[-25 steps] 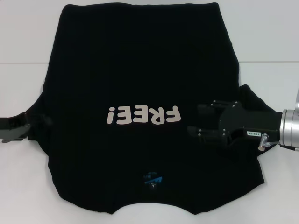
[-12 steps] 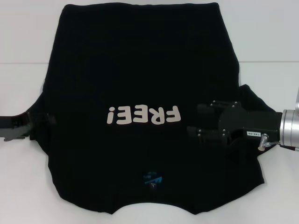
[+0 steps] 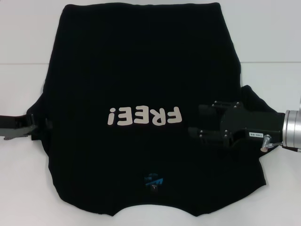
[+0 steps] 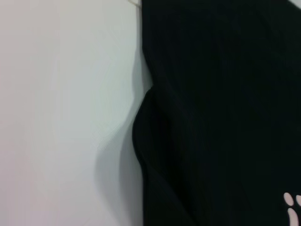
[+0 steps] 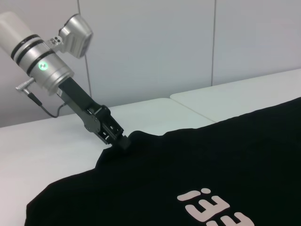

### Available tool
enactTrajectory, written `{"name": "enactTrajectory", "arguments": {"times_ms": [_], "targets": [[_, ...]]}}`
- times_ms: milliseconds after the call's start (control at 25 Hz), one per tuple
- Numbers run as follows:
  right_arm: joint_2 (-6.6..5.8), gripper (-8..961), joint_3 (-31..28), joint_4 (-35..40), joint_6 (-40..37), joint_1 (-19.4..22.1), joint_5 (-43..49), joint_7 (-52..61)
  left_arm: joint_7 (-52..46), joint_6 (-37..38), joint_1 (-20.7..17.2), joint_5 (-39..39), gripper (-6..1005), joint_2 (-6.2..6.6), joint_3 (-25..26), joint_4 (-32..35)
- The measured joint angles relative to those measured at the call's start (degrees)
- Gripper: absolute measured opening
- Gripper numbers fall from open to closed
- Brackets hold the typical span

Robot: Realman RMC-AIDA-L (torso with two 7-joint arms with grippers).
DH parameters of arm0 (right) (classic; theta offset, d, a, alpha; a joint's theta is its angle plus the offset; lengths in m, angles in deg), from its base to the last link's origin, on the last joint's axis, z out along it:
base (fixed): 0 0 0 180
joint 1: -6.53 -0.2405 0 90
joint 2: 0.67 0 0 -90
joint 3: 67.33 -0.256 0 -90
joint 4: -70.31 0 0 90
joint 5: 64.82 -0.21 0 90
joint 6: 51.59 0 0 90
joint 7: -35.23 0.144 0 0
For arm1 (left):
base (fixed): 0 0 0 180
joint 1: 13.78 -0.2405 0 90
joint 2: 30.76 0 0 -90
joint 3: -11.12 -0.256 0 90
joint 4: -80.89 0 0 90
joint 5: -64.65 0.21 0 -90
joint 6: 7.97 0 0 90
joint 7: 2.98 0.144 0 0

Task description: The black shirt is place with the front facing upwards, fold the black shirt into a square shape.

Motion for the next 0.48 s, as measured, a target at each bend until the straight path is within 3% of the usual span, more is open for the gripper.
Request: {"name": "enactTrajectory", "arguments": {"times_ms": [480], "targets": [[-0.05, 774, -0.2, 0.0, -0.5, 0.0, 0.0, 0.1, -2.0, -1.2, 0.3, 1.6, 196, -0.14, -1.9, 0.7]]}}
